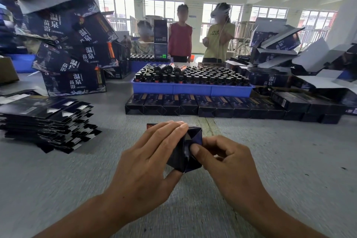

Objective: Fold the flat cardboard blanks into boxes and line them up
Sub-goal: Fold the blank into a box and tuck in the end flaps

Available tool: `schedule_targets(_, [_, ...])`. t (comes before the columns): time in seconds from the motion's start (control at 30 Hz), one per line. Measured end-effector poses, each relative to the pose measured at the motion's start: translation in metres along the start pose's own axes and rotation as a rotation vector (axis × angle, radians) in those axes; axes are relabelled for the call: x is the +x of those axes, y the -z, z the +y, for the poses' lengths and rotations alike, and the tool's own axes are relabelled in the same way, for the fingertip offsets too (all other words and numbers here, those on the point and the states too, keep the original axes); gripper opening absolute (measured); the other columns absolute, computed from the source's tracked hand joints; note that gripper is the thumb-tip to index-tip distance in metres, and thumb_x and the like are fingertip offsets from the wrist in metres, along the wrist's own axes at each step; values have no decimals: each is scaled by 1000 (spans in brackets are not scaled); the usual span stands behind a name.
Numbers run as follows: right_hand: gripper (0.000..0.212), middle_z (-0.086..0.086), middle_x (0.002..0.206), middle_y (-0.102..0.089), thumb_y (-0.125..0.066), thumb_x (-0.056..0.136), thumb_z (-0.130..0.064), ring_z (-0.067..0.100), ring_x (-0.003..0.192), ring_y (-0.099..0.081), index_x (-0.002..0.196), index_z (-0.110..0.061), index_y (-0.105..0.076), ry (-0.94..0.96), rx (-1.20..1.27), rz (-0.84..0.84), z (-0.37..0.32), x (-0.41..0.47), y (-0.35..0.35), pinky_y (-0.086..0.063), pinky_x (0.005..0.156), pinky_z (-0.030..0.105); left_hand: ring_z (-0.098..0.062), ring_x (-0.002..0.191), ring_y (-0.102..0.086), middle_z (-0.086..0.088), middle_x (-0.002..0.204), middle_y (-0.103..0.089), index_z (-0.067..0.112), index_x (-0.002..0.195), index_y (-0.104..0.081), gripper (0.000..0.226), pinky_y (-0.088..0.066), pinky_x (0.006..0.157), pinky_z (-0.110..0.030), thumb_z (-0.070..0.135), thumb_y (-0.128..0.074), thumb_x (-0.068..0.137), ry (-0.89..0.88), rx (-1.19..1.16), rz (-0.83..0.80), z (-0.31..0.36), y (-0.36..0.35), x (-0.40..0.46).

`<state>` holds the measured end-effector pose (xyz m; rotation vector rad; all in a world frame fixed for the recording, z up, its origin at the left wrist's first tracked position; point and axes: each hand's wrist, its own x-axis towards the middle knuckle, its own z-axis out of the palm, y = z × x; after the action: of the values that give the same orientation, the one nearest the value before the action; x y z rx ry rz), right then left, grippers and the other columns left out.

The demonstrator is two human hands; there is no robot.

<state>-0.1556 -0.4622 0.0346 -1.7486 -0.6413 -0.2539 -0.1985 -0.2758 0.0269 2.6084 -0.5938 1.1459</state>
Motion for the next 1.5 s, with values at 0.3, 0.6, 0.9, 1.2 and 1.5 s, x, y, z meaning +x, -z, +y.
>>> schedule_targets(0.3, [16, -21, 90, -74, -68, 85, -48, 2, 88, -71, 96, -37, -73, -4, -67, -1, 3, 1, 2, -56, 70, 20, -15, 137, -44, 2, 146, -48, 15, 149, -37, 73, -26, 116, -13, 39, -61, 83, -16, 5, 13, -1, 0, 1])
schedule_targets(0.6, [32, -21, 99, -72, -72, 78, -62, 3, 91, -70, 107, -48, -67, 19, 19, -88, 1, 1, 3, -55, 70, 15, -19, 137, -47, -3, 148, -49, 12, 149, -37, 71, -44, 109, -30, 39, -64, 88, -52, 12, 81, -5, 1, 1])
schedule_targets(0.9, [68, -14, 107, -72, -80, 63, -38, 7, 98, -72, 125, -46, -56, -222, 137, -135, 9, 8, 7, -61, 82, 30, -28, 152, -22, -6, 164, -27, 18, 156, -27, 81, -33, 117, -53, 10, -62, 84, -247, 117, -28, -8, -9, -5])
schedule_targets(1.2, [59, -18, 105, -74, -90, 55, -33, 1, 95, -71, 108, -34, -66, -383, 34, -334, 14, 8, 8, -53, 81, 23, 4, 118, -60, 20, 127, -65, 37, 147, -41, 75, -52, 99, -34, 58, -66, 79, 702, -847, 1, -18, 4, 4])
schedule_targets(1.5, [41, -28, 111, -71, -87, 75, -42, -10, 104, -65, 109, -47, -66, -279, 57, -272, 12, 10, 10, -54, 74, 11, -9, 104, -71, 10, 112, -75, 47, 109, -70, 40, -56, 79, -15, 38, -80, 71, 699, -1034, 0, -17, 8, 5])
